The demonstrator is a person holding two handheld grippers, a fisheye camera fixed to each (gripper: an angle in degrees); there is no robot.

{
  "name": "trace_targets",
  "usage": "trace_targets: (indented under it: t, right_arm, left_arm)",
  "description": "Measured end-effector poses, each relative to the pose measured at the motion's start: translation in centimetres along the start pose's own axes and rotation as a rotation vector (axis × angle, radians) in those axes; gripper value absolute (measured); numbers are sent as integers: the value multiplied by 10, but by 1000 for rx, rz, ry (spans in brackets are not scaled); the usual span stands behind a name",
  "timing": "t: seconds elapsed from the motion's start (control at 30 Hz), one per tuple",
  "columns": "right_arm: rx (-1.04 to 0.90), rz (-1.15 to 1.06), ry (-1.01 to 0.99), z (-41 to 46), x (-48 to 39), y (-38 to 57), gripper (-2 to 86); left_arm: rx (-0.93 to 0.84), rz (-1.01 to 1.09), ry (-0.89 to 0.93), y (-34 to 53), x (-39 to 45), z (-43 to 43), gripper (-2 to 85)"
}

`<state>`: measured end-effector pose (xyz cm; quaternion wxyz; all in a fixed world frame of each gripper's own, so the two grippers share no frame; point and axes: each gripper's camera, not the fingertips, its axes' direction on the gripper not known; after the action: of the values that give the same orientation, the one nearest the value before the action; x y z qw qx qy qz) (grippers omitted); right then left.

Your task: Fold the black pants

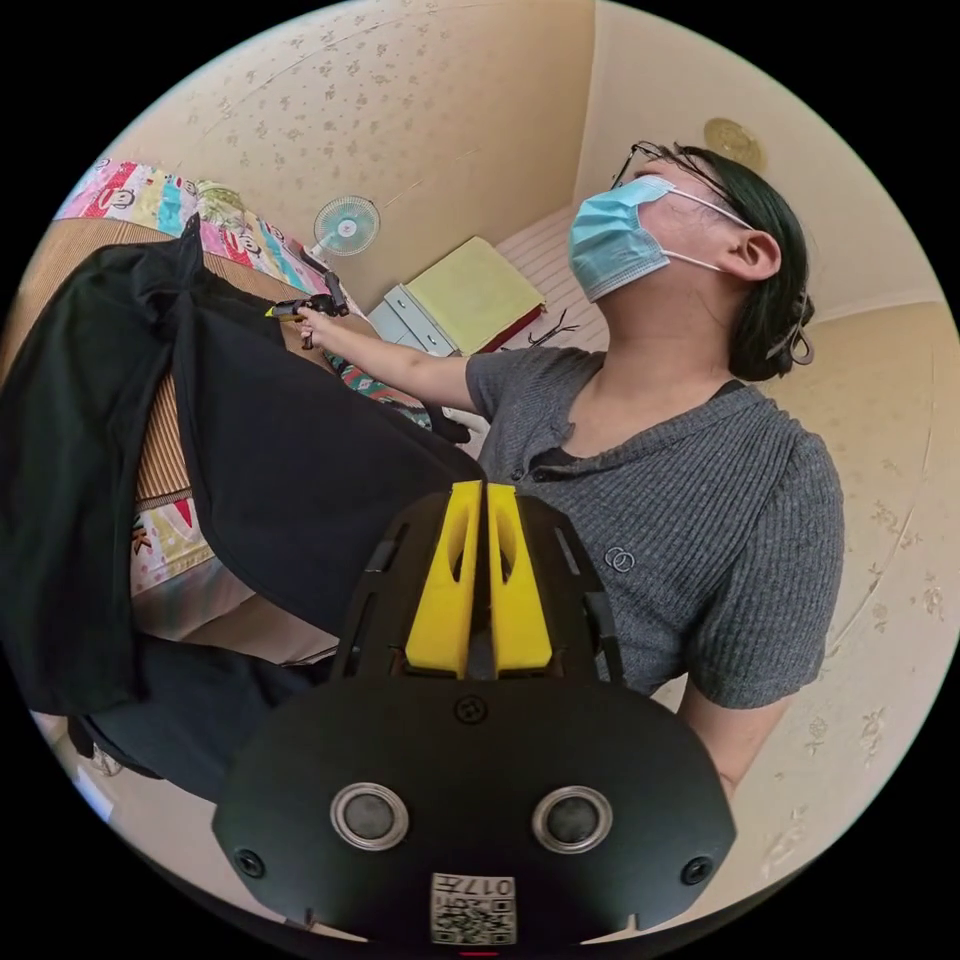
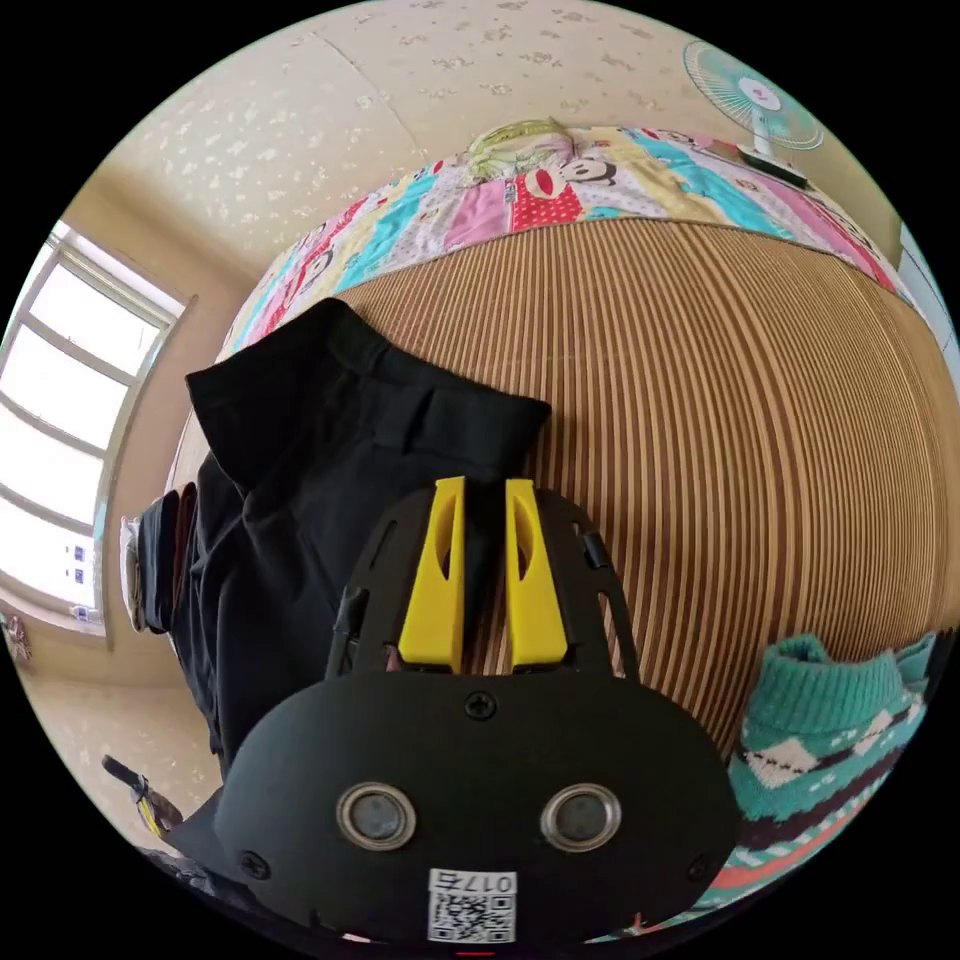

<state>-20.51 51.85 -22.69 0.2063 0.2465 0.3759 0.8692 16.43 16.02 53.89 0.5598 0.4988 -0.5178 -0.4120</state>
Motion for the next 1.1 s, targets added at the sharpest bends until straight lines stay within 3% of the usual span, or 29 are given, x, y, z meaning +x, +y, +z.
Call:
trace_targets:
  t: [0.17,0.3,0.37,0.43,0.5,0.57,0.63,0.8,0.87,0.93,0.97,1.03,1.1]
  right_arm:
    - [90,-2,-63,-76,-3,-5,35]
    - [184,2,160,-146,7,3,39]
    - [135,56,265,-142,31,3,44]
    - [-48,123,481,-110,63,2,50]
    - [-15,206,622,-111,66,8,63]
    - [136,134,555,-125,40,18,80]
    - [234,-75,372,-128,-13,18,109]
    - [120,-418,-28,-91,-115,-21,176]
    - [58,-473,38,-63,-144,-38,170]
    - [-113,-472,325,-10,-167,-61,37]
    - [-126,-481,392,-3,-170,-64,35]
    - [15,-501,391,-25,-167,-70,32]
    - [114,-351,344,-54,-129,-81,39]
  left_arm:
    - [-11,26,-72,1,28,-11,-4]
    - [29,-6,-149,13,38,-23,-4]
    - [41,-27,-152,19,33,-23,-4]
    - [55,-36,-113,21,26,-18,-4]
    - [66,-44,-37,20,17,-11,-4]
    - [69,-29,-19,19,19,-9,-4]
    - [62,-21,-24,18,22,-9,-4]
    - [62,-19,-4,16,25,-11,-4]
    - [70,-20,4,16,26,-11,-4]
    - [76,-26,-1,18,29,-12,-4]
    - [74,-34,-11,19,31,-12,-4]
    - [57,-43,-33,22,36,-11,-4]
    - [23,-51,-55,24,40,-8,-4]
